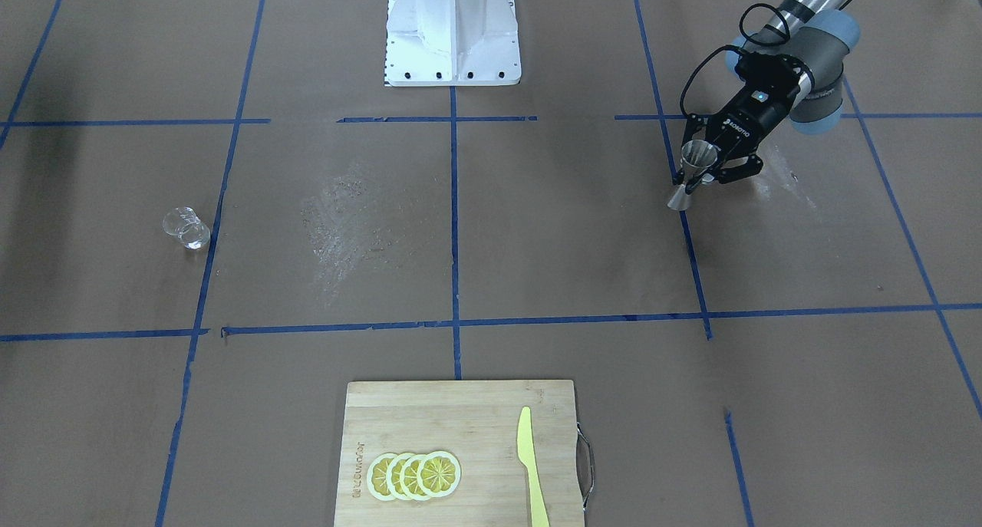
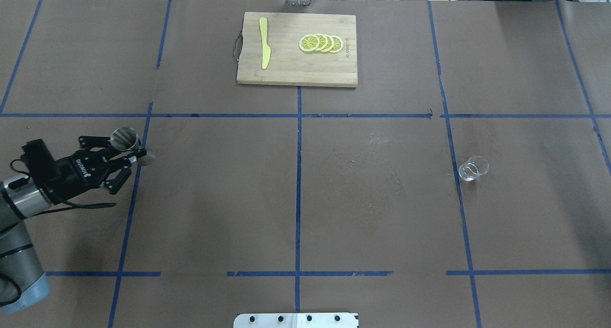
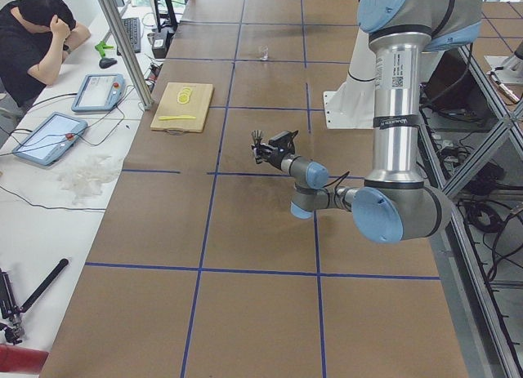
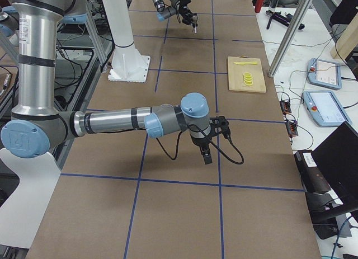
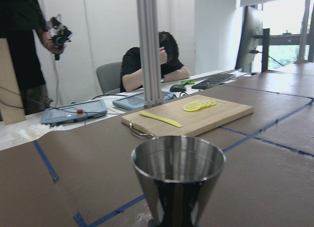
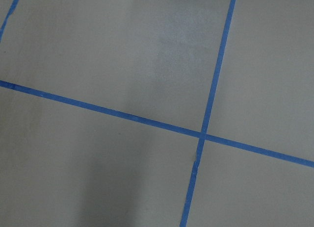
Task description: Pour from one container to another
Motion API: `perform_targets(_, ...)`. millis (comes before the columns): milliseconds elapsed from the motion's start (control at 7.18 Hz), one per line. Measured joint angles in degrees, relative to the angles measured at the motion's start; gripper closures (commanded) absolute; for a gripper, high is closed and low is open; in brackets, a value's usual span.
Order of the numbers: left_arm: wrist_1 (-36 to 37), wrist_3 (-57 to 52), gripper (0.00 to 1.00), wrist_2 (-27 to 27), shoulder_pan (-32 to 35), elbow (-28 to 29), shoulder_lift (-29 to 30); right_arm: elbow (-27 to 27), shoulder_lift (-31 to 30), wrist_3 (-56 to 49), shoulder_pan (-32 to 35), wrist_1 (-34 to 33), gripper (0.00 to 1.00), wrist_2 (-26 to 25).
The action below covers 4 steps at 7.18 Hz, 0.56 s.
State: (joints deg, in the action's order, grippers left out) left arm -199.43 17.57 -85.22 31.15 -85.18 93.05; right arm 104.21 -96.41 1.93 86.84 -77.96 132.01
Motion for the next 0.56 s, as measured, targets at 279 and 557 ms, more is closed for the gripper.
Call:
perform_targets(279,10.33,-0.69,1.00,-14.29,5.23,0.19,10.12,-0.02,0.01,0.02,0.00,0.00,0.00,-0.06)
perform_targets(557,19.90,-0.29,1.00,-22.10,7.29,1.55,19.59,-0.01,0.10,1.20,0.00,0.00,0.00,-0.03)
